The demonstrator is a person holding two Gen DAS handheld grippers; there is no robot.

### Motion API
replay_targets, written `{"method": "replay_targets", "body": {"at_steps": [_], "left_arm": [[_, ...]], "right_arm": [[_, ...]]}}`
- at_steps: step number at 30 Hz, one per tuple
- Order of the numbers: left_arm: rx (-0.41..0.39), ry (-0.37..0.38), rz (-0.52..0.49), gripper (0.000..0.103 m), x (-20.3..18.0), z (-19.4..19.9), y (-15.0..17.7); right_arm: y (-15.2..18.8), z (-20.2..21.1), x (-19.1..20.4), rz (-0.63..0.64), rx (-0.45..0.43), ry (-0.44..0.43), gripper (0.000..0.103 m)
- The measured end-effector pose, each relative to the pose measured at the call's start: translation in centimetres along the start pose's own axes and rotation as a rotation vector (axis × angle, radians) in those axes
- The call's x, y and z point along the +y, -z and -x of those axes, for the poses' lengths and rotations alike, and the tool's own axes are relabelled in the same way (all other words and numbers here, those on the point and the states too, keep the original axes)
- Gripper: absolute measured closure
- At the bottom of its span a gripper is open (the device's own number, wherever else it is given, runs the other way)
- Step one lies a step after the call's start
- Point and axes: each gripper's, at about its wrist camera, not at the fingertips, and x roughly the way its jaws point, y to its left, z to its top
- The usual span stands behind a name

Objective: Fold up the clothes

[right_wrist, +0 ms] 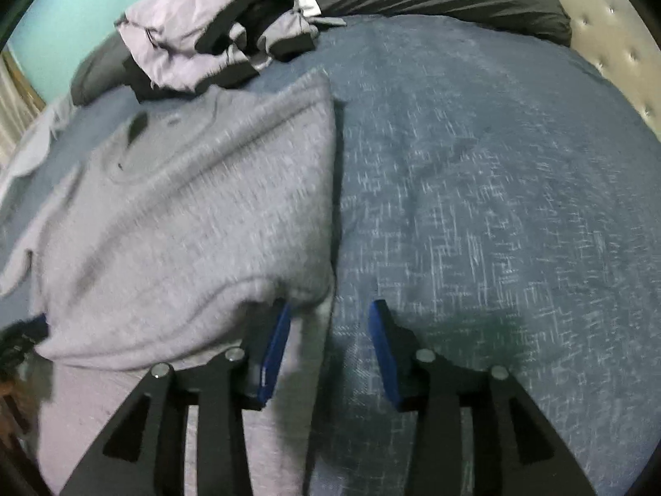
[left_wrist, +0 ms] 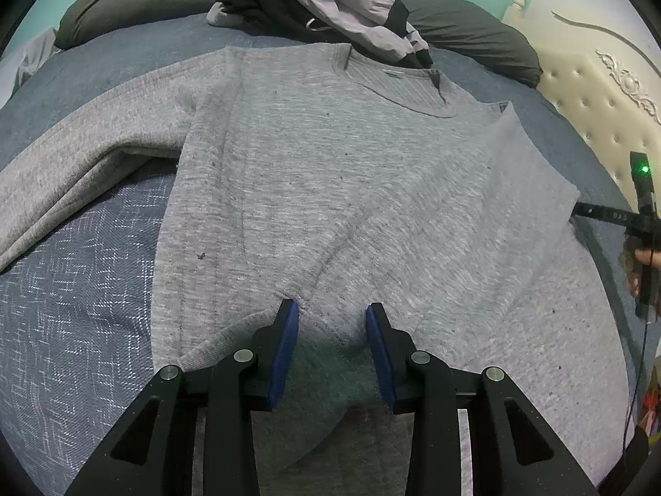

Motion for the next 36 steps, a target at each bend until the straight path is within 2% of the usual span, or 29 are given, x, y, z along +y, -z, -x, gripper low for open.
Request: {"method": "replay_targets", "body": {"at_steps": [5,7,8,10,11,12,15,18,23,26,29,32,36], "left_arm": [[0.003,0.003,0.003,0.065,-0.1,-0.2,-0.4],[0.002,0.001,0.0,0.065,-0.2,-0.1,-0.4],[0.002,0.0,-0.001,0.065,-0.3,-0.1,-0.4],[0.003,0.002,-0.001,0.065,-0.2,-0.1,-0.4],[0.003,0.002,-0.001,0.065,-0.2,-0.1,-0.4],[0.004,0.003,-0.001,0.065,-0.2,-0.1,-0.4],[0.006,0.006,-0.004,0.065,-0.2,-0.3,-0.6],[0.006,0.007,-0.006,0.065,-0.1,-0.3,-0.7],[0.007,0.006,-0.006,0.065,-0.2,-0.3,-0.7],[0.007,0.005,-0.006,0.065,-0.3,-0.3,-0.7],[0.008,0.004,-0.005,0.065,-0.4,-0.2,-0.7],[0.009,0.004,-0.006,0.064,-0.5,-0.2,-0.7],[0.01,0.006,-0.006,0.064,-0.5,-0.2,-0.7]], "right_arm": [[0.5,-1.0,1.5,0.049,0.018,0.004,0.062],[0.4,-1.1,2.1,0.07,0.004,0.051,0.062],[0.1,-1.4,2.1,0.056,-0.005,0.073,0.062],[-0.6,-1.8,1.5,0.006,-0.023,0.046,0.062],[-0.9,-2.0,1.2,-0.012,-0.032,0.035,0.068],[-1.1,-2.1,1.3,-0.004,-0.038,0.058,0.09],[-1.3,-2.1,1.1,0.03,-0.054,0.095,0.095],[-1.1,-2.2,0.1,0.022,-0.05,0.085,0.096],[-0.6,-2.3,-0.3,0.026,-0.016,0.0,0.096],[-0.1,-1.0,-1.5,-0.021,0.004,-0.03,0.096],[0.4,1.6,-3.0,-0.089,-0.051,-0.058,0.096],[-1.1,3.6,-2.2,-0.092,-0.12,-0.111,0.096],[-3.0,3.5,0.9,-0.034,-0.114,-0.117,0.096]]}}
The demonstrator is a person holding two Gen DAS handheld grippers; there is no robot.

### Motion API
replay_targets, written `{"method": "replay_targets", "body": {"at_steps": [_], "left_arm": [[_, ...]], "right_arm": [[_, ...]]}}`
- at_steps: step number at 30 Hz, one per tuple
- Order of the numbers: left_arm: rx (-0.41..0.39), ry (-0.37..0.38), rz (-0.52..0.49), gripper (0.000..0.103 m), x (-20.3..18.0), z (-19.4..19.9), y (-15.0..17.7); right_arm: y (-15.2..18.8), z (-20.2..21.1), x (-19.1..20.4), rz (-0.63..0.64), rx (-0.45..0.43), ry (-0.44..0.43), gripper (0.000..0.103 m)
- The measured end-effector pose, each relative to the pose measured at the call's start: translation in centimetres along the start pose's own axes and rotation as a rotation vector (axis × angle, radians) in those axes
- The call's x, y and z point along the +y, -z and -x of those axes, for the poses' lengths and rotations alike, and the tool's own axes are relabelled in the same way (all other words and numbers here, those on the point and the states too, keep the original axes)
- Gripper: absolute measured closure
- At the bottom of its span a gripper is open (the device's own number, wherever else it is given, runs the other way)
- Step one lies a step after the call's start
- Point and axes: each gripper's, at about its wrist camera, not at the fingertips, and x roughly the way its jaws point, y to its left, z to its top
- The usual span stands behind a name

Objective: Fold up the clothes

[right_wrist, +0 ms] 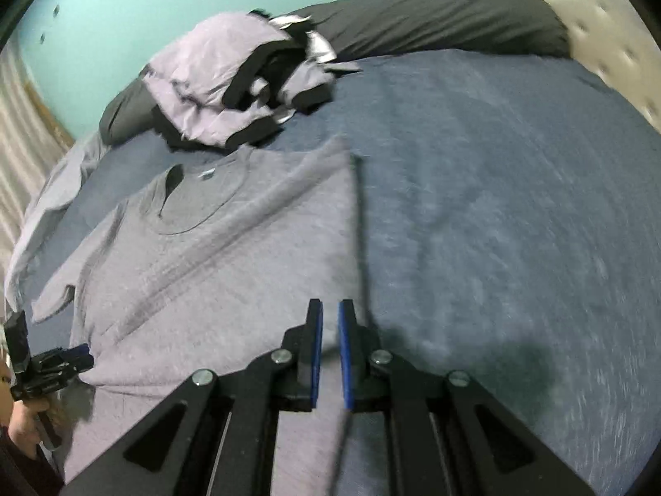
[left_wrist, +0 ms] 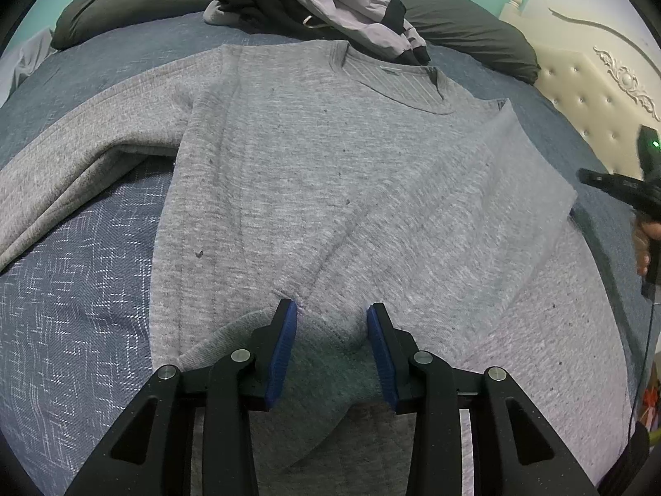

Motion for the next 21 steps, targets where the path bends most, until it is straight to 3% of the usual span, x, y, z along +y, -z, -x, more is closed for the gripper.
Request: {"method": "replay_targets", "body": {"at_steps": [8,11,15,19,21], "left_arm": [[0.003,0.017,0.003,0.063,0.3,0.0,0.0],[0.005,0.016,0.002,0.063,0.3,0.0,-0.1],[0.005,0.025,0.004,0.061,0.3,0.0,0.0],[0.006,0.063,0.033,0.058,0.9,0.1,0.1],[0.006,0.08,0.047,0.058,1.2,0.1,0.1]], "right_arm": [[3.2,-4.5,-1.5,-0.053,0.117,0.059,0.101],[3.2,-3.9,-1.9,-0.104,0.095,0.036,0.101],[1.7,-2.3,-0.9,-0.082,0.002,0.033,0.1],[1.9,-4.8,-1.5,-0.098,0.079,0.095,0.1],[2.6,-4.8,-2.2,-0.157,0.065,0.08,0.1]]}}
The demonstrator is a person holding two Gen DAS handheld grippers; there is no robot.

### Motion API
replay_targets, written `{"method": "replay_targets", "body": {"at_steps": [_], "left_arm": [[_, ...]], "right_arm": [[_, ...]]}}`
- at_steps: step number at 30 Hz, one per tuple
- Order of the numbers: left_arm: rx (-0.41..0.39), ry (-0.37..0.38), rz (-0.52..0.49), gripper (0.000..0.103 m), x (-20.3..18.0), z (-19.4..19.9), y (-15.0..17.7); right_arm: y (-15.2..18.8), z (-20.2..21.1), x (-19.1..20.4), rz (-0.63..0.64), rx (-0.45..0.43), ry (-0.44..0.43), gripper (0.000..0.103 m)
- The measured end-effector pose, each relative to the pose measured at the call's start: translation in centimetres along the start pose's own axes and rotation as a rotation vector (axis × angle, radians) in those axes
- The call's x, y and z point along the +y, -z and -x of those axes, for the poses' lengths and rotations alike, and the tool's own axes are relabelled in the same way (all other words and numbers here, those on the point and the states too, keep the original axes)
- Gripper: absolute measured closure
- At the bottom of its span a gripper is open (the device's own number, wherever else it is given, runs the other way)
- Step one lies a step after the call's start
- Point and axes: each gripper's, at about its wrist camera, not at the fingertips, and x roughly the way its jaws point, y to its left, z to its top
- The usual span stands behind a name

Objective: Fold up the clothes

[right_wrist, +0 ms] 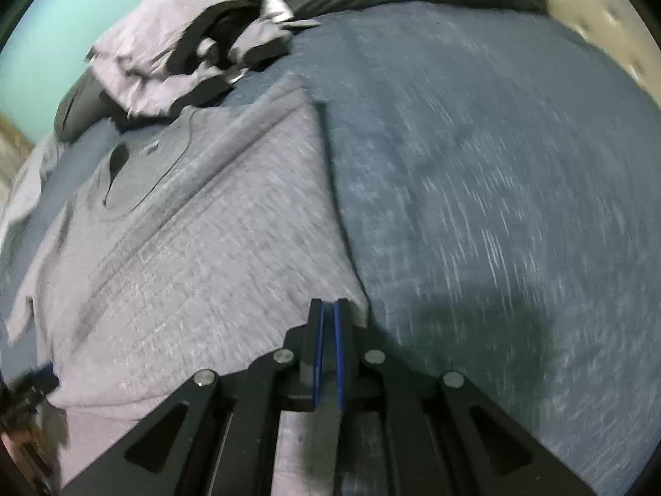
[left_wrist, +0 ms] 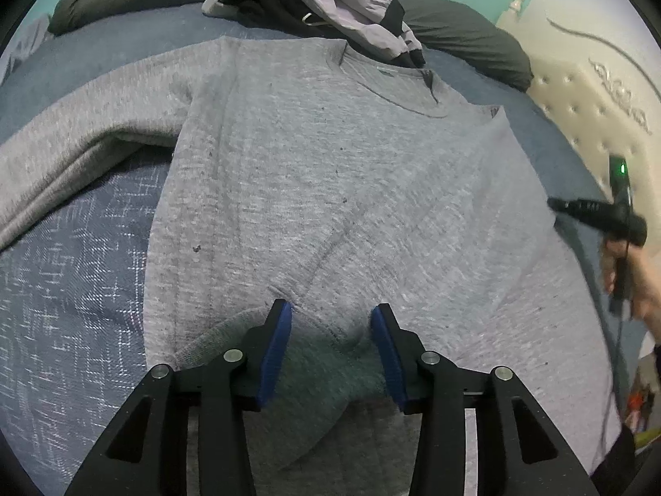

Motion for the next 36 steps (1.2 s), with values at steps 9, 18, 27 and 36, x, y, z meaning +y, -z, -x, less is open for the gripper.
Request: {"method": "replay_targets", "body": {"at_steps": [9,18,27,36], "left_arm": [[-0.024,0.003,0.029,0.058,0.2,1.8,0.1],[-0.014,-0.042,0.033,0.058,2.4,3.5,2.4],[-0.055,-0.028,0.101,0.057,5.3,6.9,4.5],[-0.151,-0.111,0.357,0.055,13.9,12.1,6.5]], "right_arm": [[1.5,3.5,2.1,-0.053,-0.099,-0.137,0.1],[3.5,2.0,11.5,0.07,-0.018,-0.319,0.097],[8.3,-0.5,16.6,0.112,0.088,-0.315,0.097],[11.4,4.1,15.1,0.021,-0.04,-0.375,0.097]]}}
